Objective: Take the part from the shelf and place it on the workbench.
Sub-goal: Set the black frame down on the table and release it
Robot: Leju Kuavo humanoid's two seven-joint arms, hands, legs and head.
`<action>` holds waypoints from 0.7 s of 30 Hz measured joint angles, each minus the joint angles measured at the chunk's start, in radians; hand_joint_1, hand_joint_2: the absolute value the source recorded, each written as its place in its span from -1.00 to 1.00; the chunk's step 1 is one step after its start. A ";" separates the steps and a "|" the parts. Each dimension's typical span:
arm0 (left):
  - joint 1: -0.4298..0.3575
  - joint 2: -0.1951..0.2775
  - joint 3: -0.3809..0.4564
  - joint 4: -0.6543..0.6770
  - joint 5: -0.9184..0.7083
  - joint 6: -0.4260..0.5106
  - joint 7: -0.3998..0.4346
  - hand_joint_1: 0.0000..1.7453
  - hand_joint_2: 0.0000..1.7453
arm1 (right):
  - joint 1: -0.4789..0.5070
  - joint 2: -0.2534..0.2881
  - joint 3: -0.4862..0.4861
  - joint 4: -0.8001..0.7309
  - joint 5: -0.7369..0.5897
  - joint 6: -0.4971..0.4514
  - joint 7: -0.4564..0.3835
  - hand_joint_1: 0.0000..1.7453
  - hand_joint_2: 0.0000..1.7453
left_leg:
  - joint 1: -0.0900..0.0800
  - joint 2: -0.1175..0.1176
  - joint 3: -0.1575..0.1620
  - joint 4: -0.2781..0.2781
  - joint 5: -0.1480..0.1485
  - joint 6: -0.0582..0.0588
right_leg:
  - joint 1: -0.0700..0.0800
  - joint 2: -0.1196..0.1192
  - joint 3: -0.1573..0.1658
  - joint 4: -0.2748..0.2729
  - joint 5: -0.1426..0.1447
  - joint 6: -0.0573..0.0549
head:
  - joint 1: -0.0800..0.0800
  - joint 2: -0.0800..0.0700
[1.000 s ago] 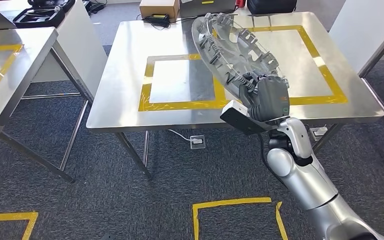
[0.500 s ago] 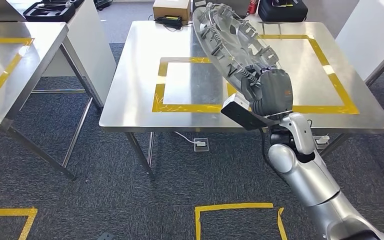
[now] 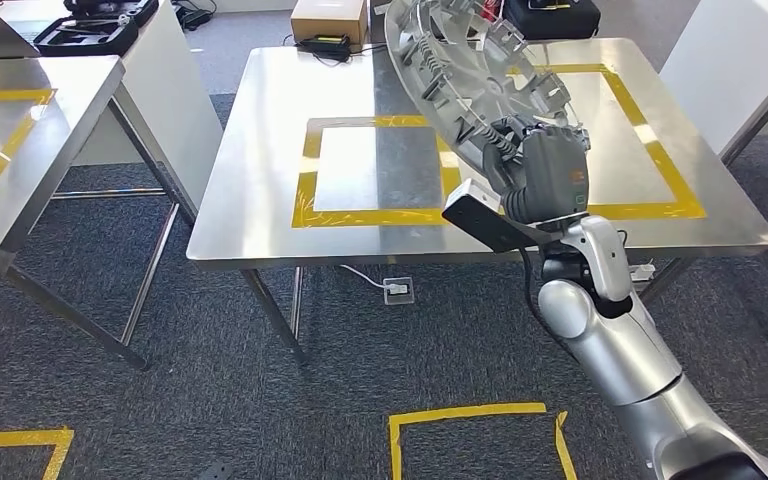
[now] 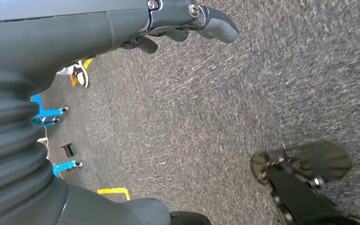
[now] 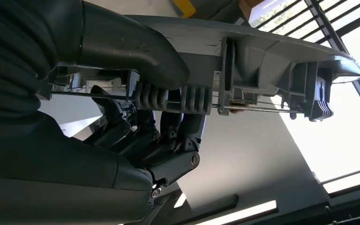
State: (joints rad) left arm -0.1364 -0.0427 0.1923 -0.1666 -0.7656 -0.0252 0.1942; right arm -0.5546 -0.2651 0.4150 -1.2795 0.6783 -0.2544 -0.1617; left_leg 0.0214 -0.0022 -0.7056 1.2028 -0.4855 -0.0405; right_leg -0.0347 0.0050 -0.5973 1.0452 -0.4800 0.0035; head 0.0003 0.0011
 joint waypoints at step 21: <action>0.001 -0.005 0.000 0.000 0.000 0.001 0.002 -1.00 1.00 | -0.004 0.001 0.000 -0.001 0.013 -0.001 -0.002 1.00 1.00 | -0.005 -0.014 0.070 -0.158 0.046 0.035 | 0.000 -0.004 0.017 -0.036 0.014 0.051 | 0.000 0.000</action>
State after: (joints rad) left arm -0.1358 -0.0473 0.1924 -0.1661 -0.7652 -0.0244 0.1957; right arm -0.5587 -0.2644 0.4147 -1.2806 0.6916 -0.2552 -0.1640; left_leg 0.0163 -0.0158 -0.6355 1.0451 -0.4399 -0.0058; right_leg -0.0350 0.0014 -0.5804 1.0094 -0.4655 0.0540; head 0.0008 0.0011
